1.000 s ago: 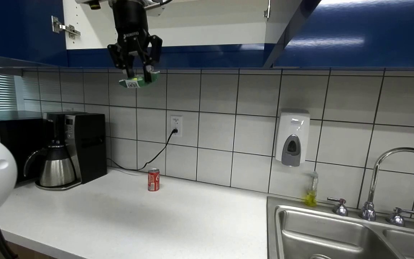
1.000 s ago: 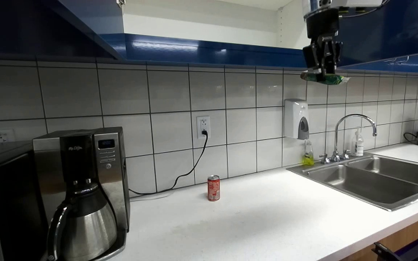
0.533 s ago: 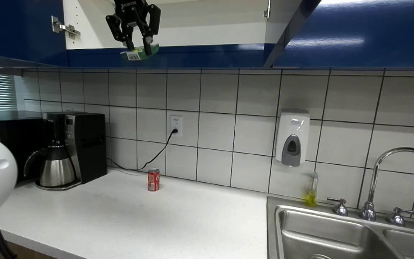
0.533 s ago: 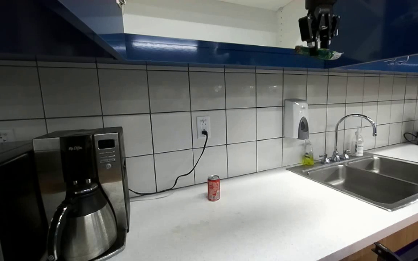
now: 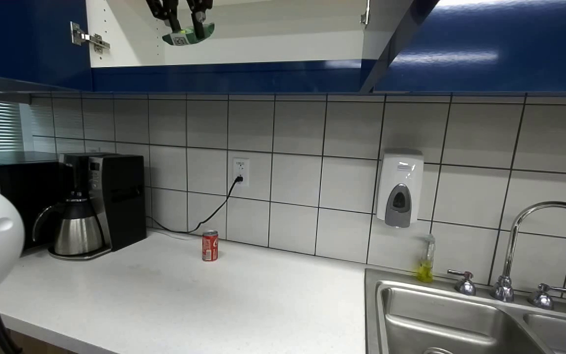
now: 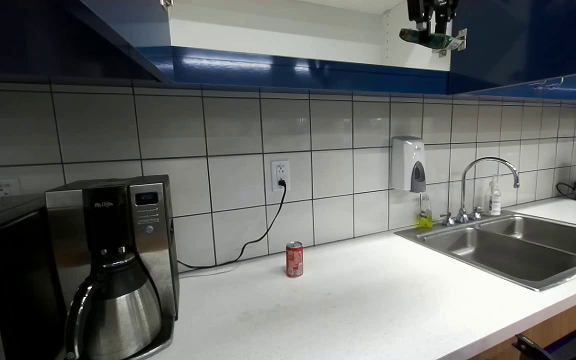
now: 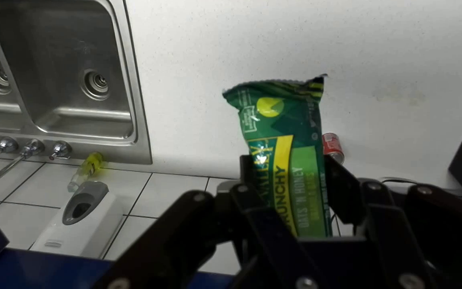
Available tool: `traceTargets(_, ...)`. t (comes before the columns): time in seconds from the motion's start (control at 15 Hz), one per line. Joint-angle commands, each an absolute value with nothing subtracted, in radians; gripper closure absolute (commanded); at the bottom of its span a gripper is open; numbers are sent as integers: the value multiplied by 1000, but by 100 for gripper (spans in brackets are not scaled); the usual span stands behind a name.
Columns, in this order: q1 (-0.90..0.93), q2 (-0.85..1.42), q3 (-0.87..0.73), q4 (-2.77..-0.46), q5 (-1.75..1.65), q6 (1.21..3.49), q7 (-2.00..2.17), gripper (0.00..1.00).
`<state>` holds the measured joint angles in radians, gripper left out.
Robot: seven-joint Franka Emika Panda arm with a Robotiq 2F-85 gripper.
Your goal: Place the granola bar in the center of the bottom shelf of the cabinet
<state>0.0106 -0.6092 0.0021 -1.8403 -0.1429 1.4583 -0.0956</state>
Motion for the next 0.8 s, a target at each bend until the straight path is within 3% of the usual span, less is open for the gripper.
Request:
traceTargets(0.0,11,-541,14,-1705,-128,1388,-65,82)
traceTargets(0.73,15,-385,41,-1486,-112,1423,-1,82)
